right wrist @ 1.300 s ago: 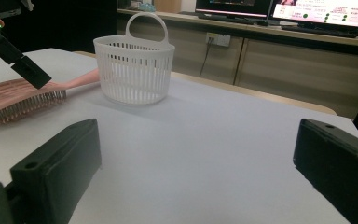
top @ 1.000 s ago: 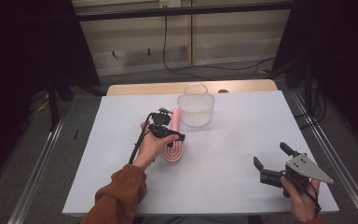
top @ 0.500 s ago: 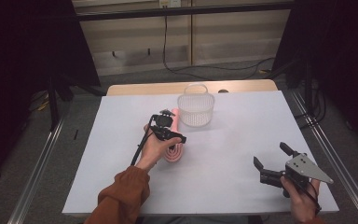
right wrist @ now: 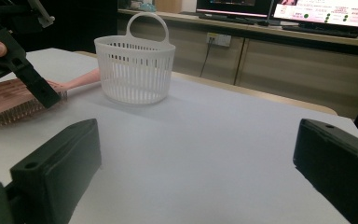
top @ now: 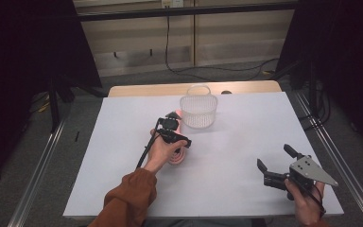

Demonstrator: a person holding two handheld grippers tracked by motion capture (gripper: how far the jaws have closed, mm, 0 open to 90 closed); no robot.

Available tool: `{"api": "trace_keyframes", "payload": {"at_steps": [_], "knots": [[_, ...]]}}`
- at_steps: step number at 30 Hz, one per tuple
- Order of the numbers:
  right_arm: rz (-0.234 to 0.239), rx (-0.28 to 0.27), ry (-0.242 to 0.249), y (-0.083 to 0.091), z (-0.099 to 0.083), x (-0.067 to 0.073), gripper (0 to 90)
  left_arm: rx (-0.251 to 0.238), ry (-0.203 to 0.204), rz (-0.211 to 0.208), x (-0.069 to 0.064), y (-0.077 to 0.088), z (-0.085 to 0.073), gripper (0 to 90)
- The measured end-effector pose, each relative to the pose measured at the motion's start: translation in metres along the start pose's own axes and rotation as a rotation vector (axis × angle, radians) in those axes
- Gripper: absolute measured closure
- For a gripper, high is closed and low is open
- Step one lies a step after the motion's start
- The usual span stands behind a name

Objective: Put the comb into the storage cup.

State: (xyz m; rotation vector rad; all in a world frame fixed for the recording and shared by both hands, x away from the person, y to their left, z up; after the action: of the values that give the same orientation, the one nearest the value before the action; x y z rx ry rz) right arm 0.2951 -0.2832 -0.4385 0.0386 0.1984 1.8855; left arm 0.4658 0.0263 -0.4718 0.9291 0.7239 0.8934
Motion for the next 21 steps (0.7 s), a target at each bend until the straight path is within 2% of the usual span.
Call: {"api": "trace_keyframes", "payload": {"at_steps": [14, 17, 21], "knots": [[0.001, -0.001, 0.001, 0.0001, 0.0001, 0.0000, 0.3, 0.047, 0.030, 0.025, -0.0003, 0.0014, 0.0019, 14.1], [0.002, -0.002, 0.003, 0.0000, 0.0001, 0.0000, 0.2, 0.062, 0.028, 0.031, 0.0006, 0.0022, 0.0024, 14.7], [0.000, 0.001, 0.000, 0.0001, 0.0000, 0.0000, 0.3, 0.080, 0.016, 0.060, 0.0012, 0.0034, 0.0025, 15.6]]}}
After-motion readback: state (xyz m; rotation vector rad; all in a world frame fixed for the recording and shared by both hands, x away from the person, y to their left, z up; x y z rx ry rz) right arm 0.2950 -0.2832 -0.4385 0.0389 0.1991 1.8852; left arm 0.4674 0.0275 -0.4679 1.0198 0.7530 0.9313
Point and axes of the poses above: each handheld gripper's, and its own axes: y roughly backward along the jaws, z roughly out of its top, x roughly to its left, the point moved 5 cm from there along -y, roughly forward along the jaws, and after that the axes turned 2 degrees about -x, right-handed, at the moved point
